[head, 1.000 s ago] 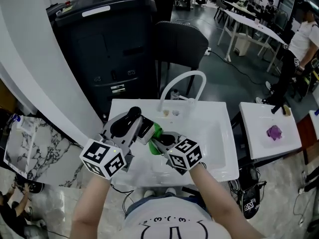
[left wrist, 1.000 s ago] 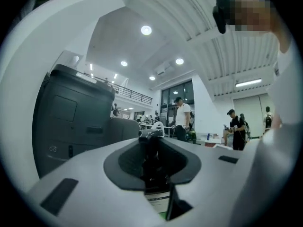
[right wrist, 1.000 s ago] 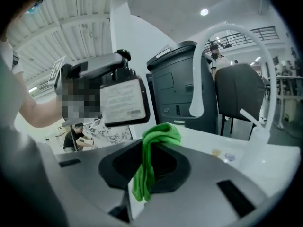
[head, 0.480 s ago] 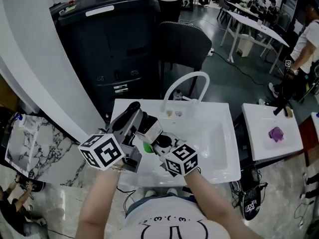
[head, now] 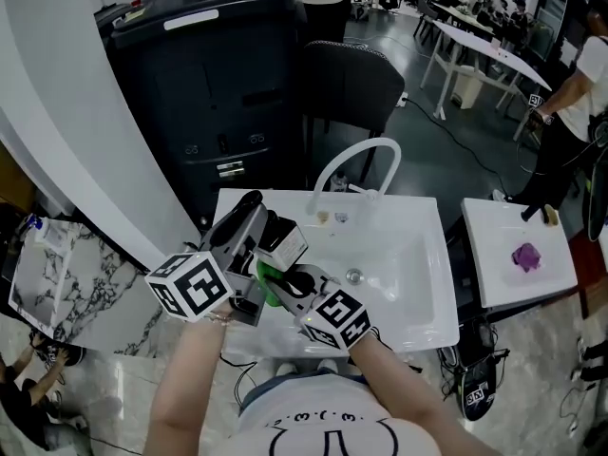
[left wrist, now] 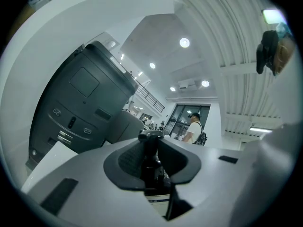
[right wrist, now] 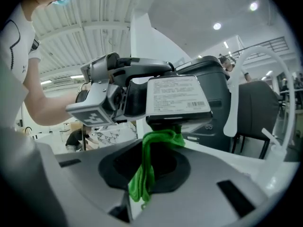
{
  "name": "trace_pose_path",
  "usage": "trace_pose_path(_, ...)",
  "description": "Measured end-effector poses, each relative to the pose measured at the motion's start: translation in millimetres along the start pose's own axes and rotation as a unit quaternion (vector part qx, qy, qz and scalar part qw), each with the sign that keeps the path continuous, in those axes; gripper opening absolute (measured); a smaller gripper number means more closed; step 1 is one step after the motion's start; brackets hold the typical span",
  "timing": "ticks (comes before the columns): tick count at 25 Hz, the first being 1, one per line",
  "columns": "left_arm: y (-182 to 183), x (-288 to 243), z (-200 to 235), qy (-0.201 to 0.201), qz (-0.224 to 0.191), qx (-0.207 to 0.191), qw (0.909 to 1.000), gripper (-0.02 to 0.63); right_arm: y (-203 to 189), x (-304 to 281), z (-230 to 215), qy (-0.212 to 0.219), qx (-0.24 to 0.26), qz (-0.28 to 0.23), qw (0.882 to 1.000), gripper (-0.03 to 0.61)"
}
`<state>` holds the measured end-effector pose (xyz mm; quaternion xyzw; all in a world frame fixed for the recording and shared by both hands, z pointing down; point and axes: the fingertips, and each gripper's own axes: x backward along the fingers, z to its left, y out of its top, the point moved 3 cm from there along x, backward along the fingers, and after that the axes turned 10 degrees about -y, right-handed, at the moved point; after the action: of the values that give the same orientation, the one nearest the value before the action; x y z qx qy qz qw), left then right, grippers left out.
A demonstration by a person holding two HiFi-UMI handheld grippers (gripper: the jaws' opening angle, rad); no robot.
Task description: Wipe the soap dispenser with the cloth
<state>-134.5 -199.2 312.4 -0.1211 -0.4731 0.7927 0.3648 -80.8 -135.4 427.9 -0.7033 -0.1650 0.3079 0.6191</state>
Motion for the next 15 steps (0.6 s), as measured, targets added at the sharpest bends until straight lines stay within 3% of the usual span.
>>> trace_pose_path(6,5,5,-1,0.007,0.008,-0.009,0.9999,0.097,-9,11,-47,-0.112,-0.04,0.011,0.993,0.049)
trace_pose_path(10,0,8,3,0.013,0.007,0.002,0.9999,0.097,6,21,-57,-0.113,-0.061,-0.031,0.991,0.049)
trace_pose_path(15,-3,8,7,0.024,0.003,0.009,0.9997,0.097,6,24,-53,-0.112,-0.06,-0.021,0.992,0.049)
